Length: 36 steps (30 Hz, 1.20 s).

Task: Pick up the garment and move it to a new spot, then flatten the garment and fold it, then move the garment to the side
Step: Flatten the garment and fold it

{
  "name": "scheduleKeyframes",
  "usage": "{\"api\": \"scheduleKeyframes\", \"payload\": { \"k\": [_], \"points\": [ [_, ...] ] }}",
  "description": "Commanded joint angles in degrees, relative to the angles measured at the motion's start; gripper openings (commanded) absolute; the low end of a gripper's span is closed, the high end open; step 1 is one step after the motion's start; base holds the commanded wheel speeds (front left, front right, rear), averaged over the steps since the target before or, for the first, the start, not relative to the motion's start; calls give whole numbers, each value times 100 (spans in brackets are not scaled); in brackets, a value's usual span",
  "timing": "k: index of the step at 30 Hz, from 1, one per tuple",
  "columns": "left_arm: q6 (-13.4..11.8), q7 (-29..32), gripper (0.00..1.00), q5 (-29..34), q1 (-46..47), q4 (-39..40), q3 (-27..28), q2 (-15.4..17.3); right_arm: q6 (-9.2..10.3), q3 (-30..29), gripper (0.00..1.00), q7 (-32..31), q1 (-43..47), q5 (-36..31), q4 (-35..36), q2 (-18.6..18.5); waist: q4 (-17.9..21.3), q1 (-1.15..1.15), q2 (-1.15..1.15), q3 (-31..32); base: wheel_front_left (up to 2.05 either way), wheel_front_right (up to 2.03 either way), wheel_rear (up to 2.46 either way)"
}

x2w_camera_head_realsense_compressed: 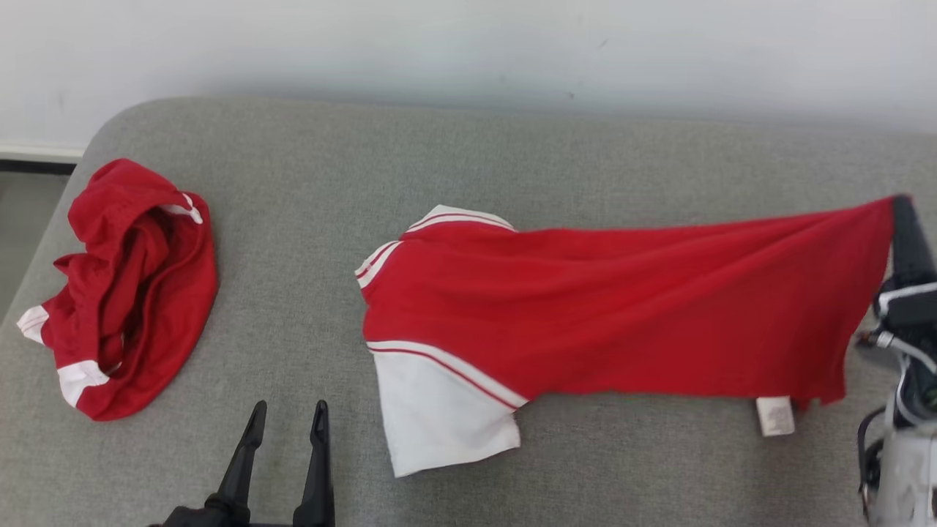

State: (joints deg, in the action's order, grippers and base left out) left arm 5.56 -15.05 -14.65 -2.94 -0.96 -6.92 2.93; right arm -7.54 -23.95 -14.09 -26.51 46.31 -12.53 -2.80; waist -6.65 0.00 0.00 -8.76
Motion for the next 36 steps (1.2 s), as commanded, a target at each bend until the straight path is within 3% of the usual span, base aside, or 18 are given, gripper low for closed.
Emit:
{"api": "scheduleKeyframes", "payload": {
  "k": [1, 8, 12, 18, 19, 20, 28, 36],
  "points": [
    [-8, -18, 100, -33, 82, 30, -22, -8, 11, -125, 0, -36, -235, -192, -166, -12, -87, 0, 0, -161, 0, 0, 0],
    [-39, -18, 100, -94, 340, 63, -218, -8, 10, -1378, 0, 35, -1781, -1801, -1613, -147, -510, 0, 0, -722, 0, 0, 0],
    [-59, -18, 100, -92, 455, 100, -316, -9, 4, -1772, 0, 203, -2381, -2637, -1999, -273, -814, 0, 0, -1004, 0, 0, 0],
    [-91, -18, 100, -110, 525, 142, -409, -9, 4, -2193, 0, 371, -2783, -3235, -2334, -423, -1123, 0, 0, -1185, 0, 0, 0],
    [-100, -18, 100, -103, 524, 154, -414, -9, 4, -2257, 45, 380, -2834, -3343, -2422, -429, -1155, 0, 0, -1196, 0, 0, 0],
    [-97, -18, 100, -98, 520, 164, -418, -8, 5, -2352, 100, 418, -2865, -3474, -2481, -457, -1186, 0, 0, -1203, 0, 0, 0],
    [-158, -18, 100, -84, 521, 219, -404, -9, 5, -2399, 100, 336, -2770, -4256, -2686, -592, -1123, 0, 0, -1098, 0, 0, 0],
    [-178, -18, 100, -55, 407, 149, -305, -6, 5, -1201, 100, 690, -1622, -3409, -1853, -522, -734, 0, 0, -668, 0, 0, 0]
  ]
}}
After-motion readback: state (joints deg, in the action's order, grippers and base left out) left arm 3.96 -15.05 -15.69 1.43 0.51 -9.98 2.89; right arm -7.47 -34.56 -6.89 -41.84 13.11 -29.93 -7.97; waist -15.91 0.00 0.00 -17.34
